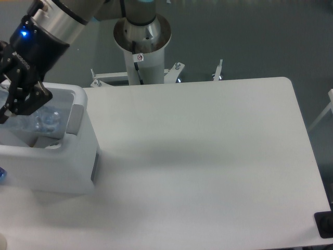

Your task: Place the trash in the trash can

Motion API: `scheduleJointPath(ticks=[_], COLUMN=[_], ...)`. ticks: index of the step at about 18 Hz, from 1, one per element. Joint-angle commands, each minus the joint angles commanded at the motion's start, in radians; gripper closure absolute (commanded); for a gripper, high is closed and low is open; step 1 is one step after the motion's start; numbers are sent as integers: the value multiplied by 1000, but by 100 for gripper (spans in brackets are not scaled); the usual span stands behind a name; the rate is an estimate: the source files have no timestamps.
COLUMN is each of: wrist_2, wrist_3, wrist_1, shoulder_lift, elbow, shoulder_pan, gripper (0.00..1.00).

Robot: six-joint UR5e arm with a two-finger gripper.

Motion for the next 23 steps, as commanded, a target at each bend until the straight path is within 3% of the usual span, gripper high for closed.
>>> scheduleJointPath(ticks=[9, 15, 23], wrist_2=[11, 12, 34], wrist_3=[0, 21, 185], wrist_1=[-2, -2, -3], shoulder_lift=[0, -14, -98], elbow=[-23, -23, -48], shoulder_pan=[32, 312, 538], gripper=[0, 0, 0])
